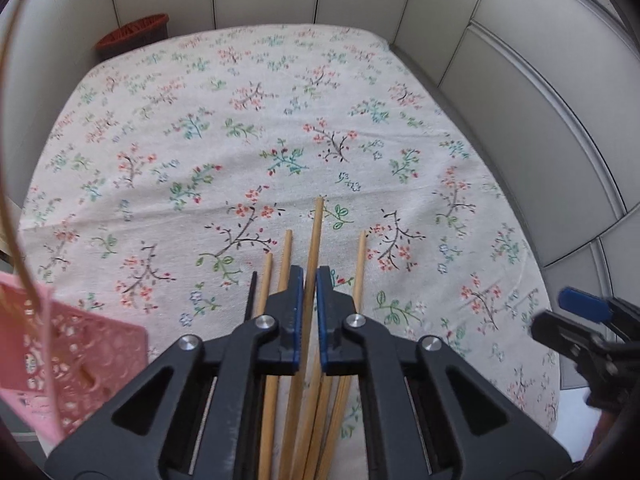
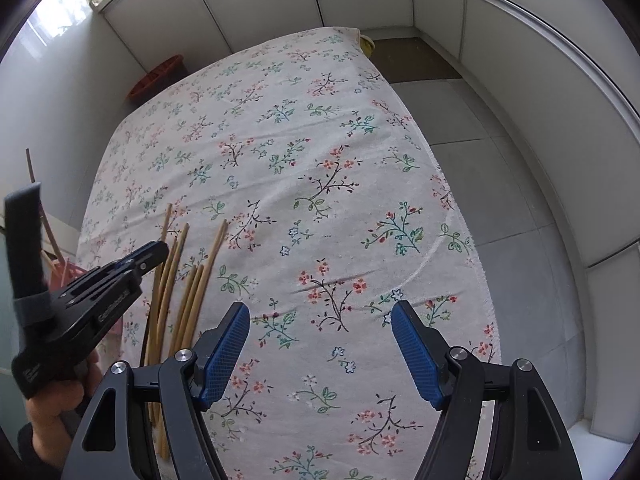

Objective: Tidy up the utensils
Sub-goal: 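Lift the chopstick with the left tool while the right tool grasps another chopstick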

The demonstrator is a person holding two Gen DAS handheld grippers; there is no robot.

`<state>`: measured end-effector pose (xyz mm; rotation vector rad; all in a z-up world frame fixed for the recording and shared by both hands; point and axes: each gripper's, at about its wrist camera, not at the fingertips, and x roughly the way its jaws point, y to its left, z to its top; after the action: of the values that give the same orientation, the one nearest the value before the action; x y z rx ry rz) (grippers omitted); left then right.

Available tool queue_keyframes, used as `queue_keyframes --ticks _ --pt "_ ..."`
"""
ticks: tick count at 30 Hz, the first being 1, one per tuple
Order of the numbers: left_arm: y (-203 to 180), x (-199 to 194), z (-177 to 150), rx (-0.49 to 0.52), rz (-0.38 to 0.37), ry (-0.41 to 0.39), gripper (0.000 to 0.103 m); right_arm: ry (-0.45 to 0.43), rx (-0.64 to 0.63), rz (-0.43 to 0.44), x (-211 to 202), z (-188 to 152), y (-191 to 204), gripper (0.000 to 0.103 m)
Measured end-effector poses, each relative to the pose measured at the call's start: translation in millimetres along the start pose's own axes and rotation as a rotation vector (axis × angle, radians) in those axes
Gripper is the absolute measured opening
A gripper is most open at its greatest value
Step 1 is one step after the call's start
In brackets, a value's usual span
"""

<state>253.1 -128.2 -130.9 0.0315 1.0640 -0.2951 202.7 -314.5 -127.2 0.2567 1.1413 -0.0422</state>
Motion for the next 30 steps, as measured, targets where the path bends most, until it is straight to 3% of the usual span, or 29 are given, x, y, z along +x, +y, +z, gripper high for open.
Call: queue_keyframes --ticks 15,23,30 --pt "35 -97 -29 0.010 -0.045 -0.140 0.006 0.031 -0.064 -0.021 41 13 60 0.075" --pt "53 -122 -44 0.012 -0.053 -0.177 0.006 0.013 -0.066 -0.030 69 27 81 0.073" --pt "65 -133 -51 0.003 -0.061 -0.191 0.007 0.041 -0.070 -0.048 96 30 98 0.051"
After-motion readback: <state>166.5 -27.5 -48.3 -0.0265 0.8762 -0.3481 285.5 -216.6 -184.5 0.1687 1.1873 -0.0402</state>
